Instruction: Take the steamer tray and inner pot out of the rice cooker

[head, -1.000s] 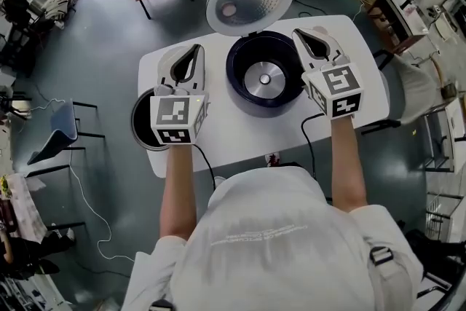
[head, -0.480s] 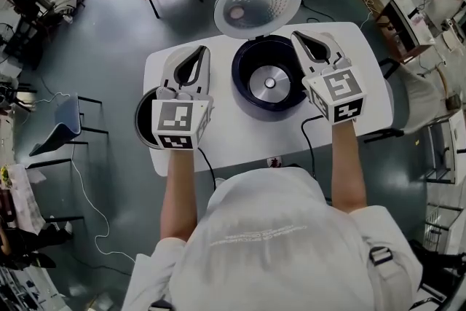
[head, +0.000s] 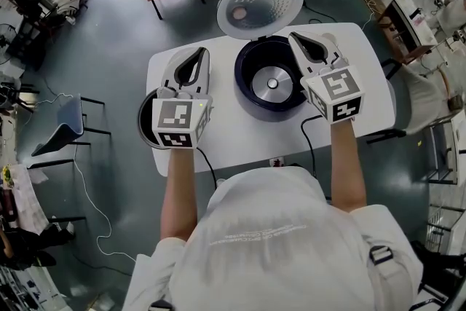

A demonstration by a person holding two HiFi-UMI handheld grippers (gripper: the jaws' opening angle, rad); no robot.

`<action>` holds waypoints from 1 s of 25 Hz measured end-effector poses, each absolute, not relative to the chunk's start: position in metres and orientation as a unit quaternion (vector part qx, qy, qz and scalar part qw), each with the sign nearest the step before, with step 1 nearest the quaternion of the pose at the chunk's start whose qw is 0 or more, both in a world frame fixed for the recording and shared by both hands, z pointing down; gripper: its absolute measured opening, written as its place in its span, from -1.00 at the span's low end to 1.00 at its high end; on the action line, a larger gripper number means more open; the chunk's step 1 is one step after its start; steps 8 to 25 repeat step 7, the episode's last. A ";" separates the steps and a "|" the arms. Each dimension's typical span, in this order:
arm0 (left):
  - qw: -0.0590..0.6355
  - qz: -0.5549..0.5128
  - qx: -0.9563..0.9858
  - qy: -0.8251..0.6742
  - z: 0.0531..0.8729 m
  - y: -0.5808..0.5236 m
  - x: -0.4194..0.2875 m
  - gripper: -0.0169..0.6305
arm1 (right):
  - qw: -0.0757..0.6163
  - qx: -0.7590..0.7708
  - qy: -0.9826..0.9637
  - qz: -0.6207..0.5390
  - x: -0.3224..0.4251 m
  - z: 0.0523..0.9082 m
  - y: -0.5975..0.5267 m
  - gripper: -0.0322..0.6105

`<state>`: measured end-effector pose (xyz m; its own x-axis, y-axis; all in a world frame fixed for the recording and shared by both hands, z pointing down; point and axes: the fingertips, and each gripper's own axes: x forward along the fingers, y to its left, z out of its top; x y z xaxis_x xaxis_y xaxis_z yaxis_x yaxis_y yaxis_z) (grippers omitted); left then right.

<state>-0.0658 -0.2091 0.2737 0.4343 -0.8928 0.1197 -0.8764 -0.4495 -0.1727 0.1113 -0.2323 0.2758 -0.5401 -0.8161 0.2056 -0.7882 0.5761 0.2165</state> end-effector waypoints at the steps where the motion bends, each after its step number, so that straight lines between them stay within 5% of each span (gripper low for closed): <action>1: 0.043 -0.097 -0.846 0.522 0.274 -0.209 -0.066 -0.89 | 0.142 0.457 -0.876 -0.048 0.111 0.276 -0.232 -0.82; 25: 0.042 -0.098 -0.846 0.522 0.277 -0.208 -0.069 -0.89 | 0.143 0.456 -0.877 -0.048 0.109 0.278 -0.232 -0.82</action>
